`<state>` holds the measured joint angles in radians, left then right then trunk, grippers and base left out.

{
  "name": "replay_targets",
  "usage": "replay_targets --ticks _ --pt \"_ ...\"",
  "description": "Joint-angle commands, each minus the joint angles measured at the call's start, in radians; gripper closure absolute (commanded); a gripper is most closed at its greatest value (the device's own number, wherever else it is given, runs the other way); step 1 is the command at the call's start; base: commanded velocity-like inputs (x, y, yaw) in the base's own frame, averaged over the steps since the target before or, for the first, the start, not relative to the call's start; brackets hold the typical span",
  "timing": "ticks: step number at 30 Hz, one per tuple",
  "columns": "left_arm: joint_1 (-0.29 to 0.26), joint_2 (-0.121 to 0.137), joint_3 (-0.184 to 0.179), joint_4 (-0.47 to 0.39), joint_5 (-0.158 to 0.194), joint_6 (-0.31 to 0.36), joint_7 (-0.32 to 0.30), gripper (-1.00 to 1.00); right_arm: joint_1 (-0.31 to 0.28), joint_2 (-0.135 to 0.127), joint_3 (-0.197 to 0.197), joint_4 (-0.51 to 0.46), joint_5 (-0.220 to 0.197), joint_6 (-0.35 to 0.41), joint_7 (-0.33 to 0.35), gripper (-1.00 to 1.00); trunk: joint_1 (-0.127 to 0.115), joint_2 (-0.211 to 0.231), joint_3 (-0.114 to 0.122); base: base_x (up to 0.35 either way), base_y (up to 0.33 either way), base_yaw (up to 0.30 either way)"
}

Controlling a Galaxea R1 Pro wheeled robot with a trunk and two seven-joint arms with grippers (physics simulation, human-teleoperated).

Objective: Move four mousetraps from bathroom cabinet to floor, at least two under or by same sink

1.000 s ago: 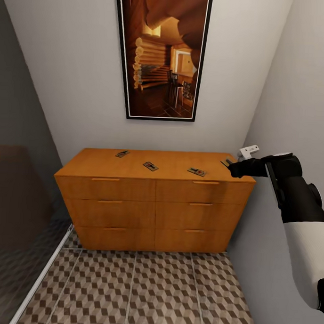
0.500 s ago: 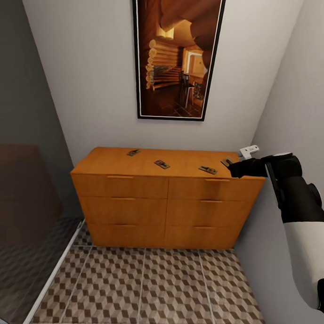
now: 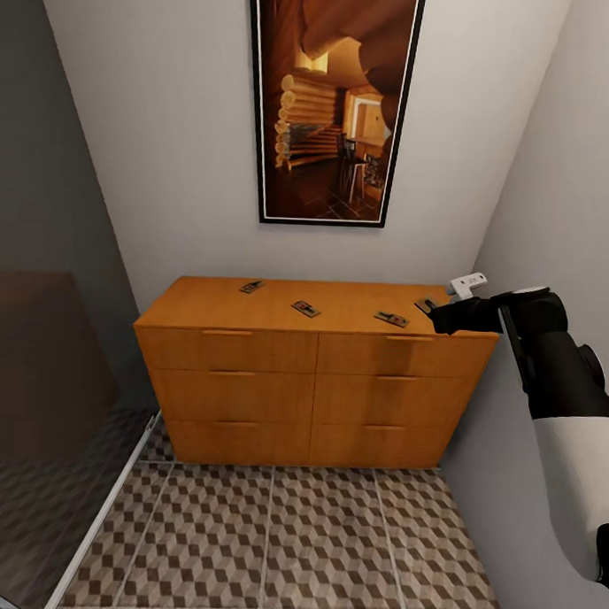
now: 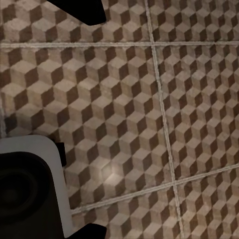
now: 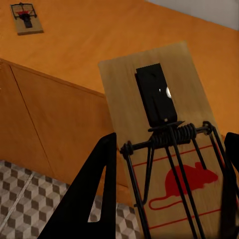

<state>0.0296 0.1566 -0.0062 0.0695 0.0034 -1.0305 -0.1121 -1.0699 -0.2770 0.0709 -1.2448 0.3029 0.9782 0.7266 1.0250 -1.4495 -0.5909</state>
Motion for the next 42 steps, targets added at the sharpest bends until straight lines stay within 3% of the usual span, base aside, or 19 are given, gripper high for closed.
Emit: replay_targets --ticks 1,17,28,34,42 --pt "0.000 0.000 0.000 0.001 0.001 -0.004 -0.004 -1.00 -0.001 -0.001 0.001 -0.001 0.008 0.003 0.010 1.00 0.000 0.000 -0.001 0.000 0.000 0.000" --pt "0.000 0.000 0.000 0.001 0.000 -0.005 -0.003 -1.00 -0.001 -0.001 0.003 0.002 0.009 0.002 0.010 1.00 0.000 0.000 -0.001 -0.230 0.000 0.000" --pt "0.000 0.000 0.000 0.001 0.000 -0.005 -0.003 -1.00 0.005 0.002 0.005 0.060 0.007 -0.005 0.010 1.00 0.000 0.000 -0.001 -0.226 0.000 0.000" --pt "0.000 0.000 0.001 0.001 0.000 -0.005 -0.003 -1.00 0.008 0.009 0.006 0.195 0.007 -0.064 0.010 1.00 0.000 0.000 -0.001 -0.016 0.000 0.000" --pt "0.000 -0.002 0.002 0.000 0.000 -0.004 -0.003 -1.00 0.008 0.040 0.006 0.471 0.005 -0.287 -0.055 1.00 0.000 0.000 -0.001 -0.001 0.000 0.000"
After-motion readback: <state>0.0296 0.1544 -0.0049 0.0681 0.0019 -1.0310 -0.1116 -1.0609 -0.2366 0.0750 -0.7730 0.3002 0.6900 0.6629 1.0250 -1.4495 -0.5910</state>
